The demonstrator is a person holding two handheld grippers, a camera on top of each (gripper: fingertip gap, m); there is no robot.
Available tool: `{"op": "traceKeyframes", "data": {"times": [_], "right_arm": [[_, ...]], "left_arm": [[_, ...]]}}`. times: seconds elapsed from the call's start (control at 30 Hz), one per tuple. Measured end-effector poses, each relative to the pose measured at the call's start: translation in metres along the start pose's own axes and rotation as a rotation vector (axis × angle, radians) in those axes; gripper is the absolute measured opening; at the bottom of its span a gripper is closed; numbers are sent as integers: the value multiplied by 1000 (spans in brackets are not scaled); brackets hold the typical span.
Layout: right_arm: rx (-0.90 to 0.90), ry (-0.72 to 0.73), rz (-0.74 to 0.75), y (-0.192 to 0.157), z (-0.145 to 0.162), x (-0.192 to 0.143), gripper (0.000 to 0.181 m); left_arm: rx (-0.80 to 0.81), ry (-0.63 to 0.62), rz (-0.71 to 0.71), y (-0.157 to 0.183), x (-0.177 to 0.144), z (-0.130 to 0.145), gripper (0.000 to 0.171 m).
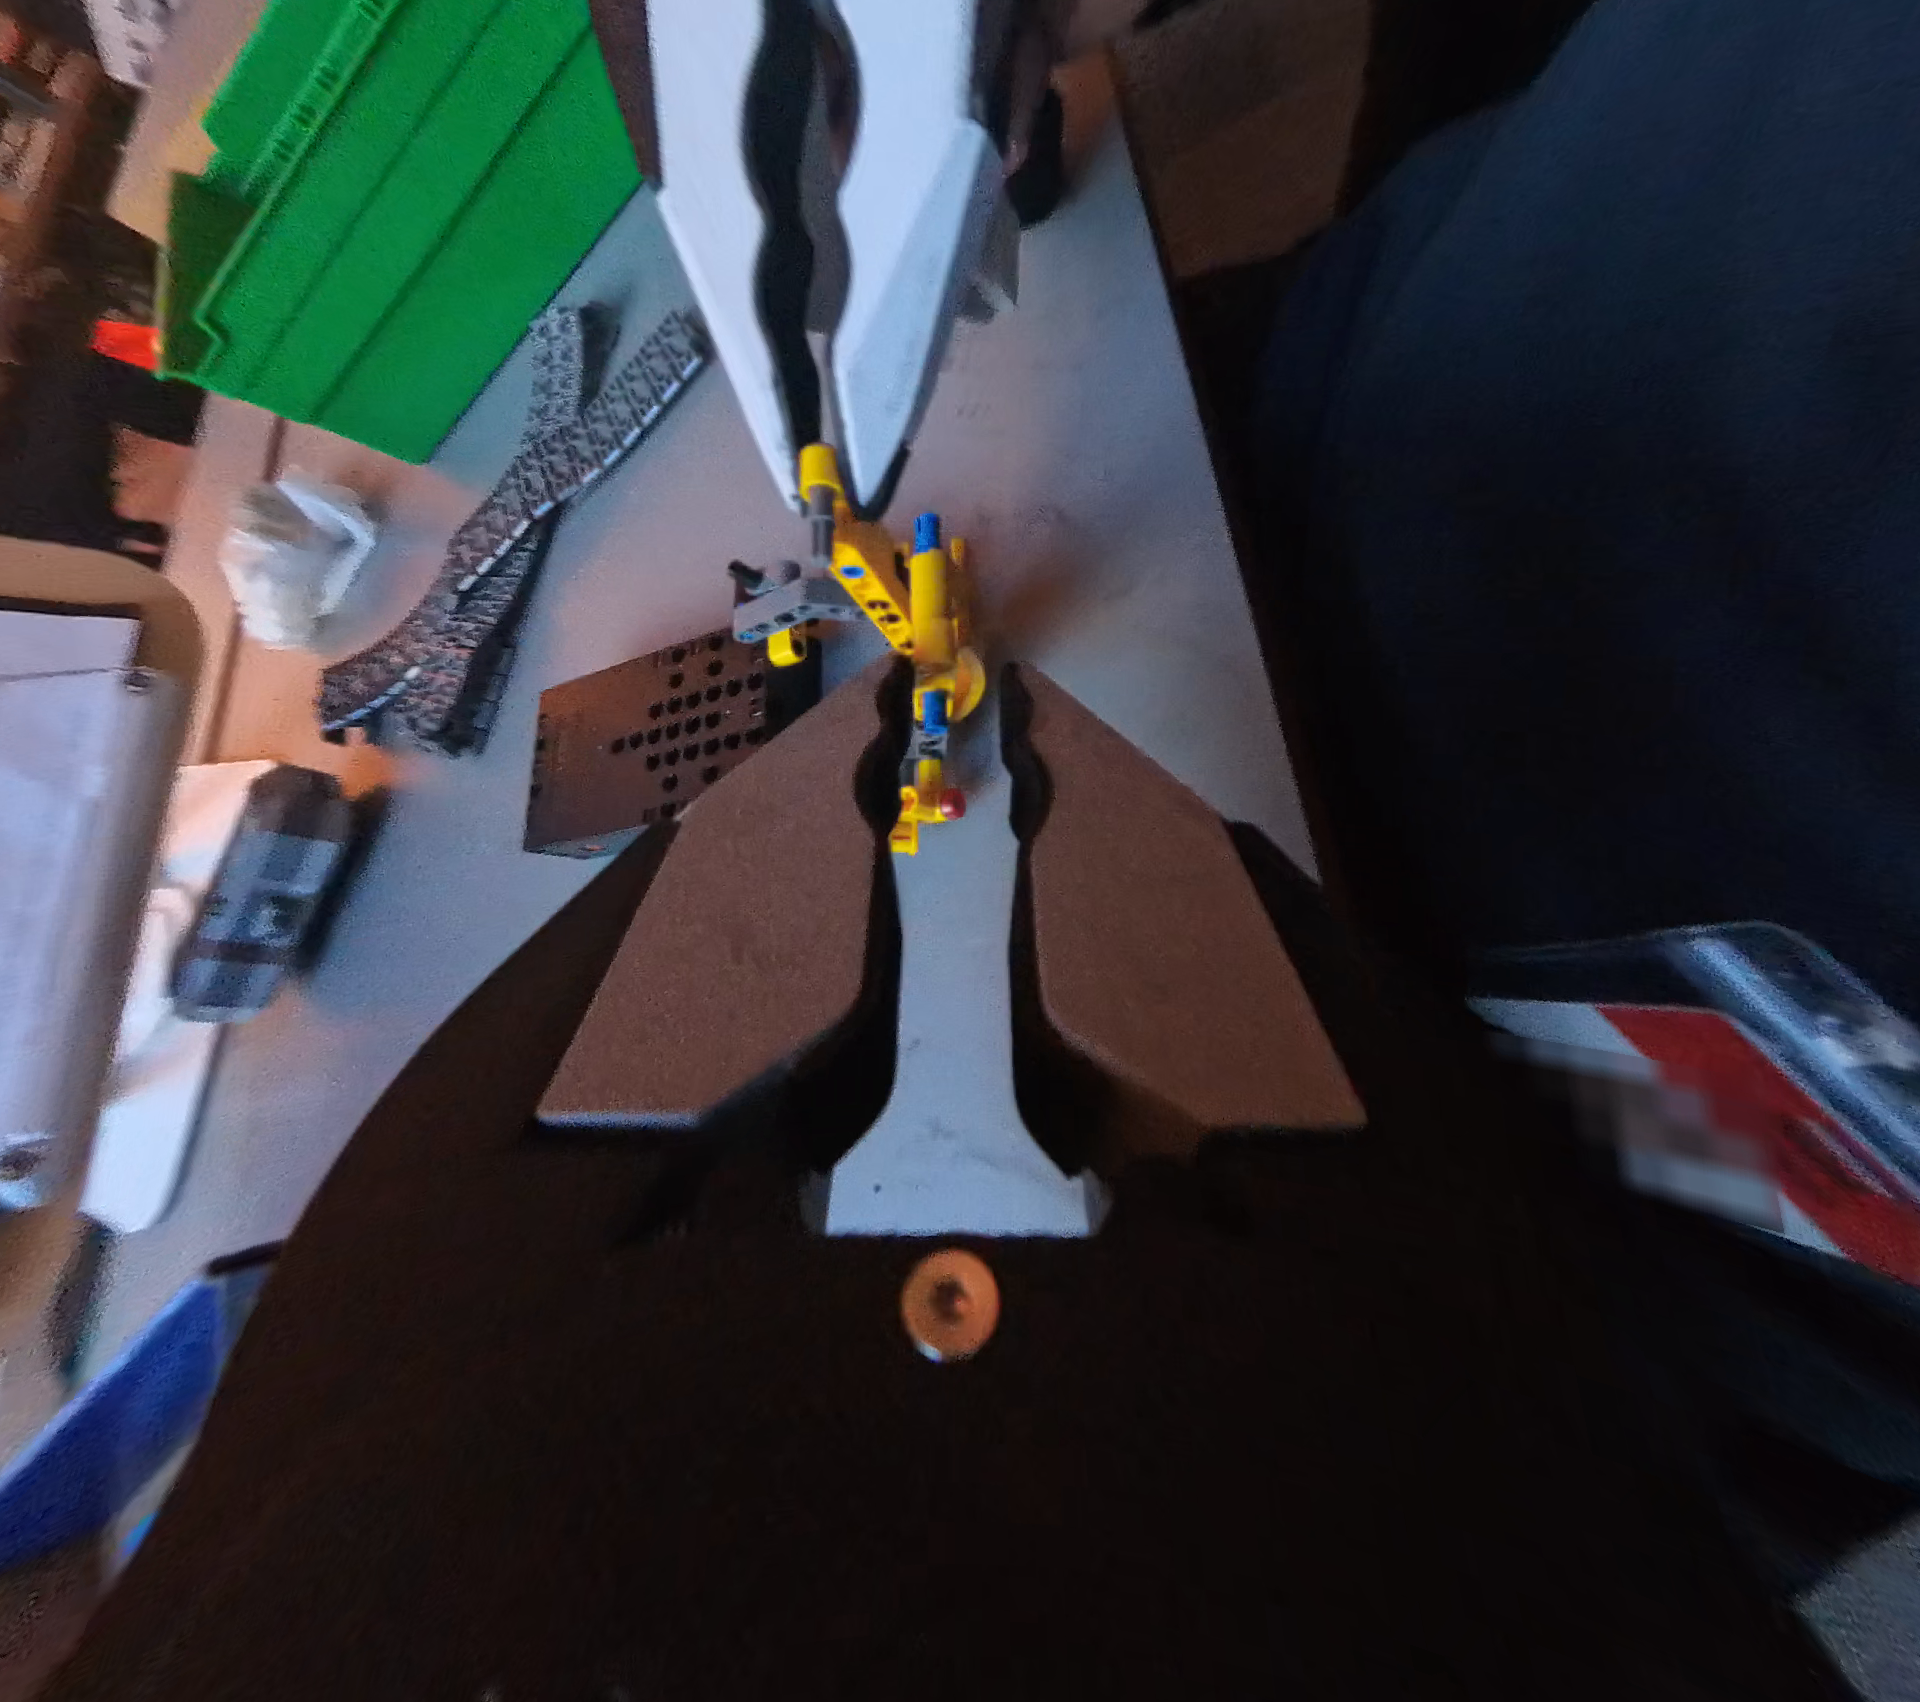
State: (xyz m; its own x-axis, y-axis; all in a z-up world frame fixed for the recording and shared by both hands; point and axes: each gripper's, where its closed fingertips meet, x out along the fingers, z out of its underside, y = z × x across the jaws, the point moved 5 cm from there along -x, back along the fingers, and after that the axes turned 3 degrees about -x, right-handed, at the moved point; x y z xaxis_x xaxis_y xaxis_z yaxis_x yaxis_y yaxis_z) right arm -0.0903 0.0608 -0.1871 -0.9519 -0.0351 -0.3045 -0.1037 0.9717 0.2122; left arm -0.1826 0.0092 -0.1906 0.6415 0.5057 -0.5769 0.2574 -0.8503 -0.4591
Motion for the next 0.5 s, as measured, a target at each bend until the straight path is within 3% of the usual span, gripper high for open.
{"op": "traceKeyframes", "data": {"times": [0.1,0.23,0.3,0.5], "right_arm": [[-13,-2,1,-1,0,0,4],[-23,-6,4,-2,0,0,4],[-27,-7,4,-2,-1,1,4],[-48,-17,11,-4,-2,4,4]], "left_arm": [[-102,69,106,-4,-12,-9,19],[-216,141,138,-20,-28,-16,13],[-301,65,84,-34,-25,-9,0],[-335,-52,112,-29,-4,-9,9]]}}
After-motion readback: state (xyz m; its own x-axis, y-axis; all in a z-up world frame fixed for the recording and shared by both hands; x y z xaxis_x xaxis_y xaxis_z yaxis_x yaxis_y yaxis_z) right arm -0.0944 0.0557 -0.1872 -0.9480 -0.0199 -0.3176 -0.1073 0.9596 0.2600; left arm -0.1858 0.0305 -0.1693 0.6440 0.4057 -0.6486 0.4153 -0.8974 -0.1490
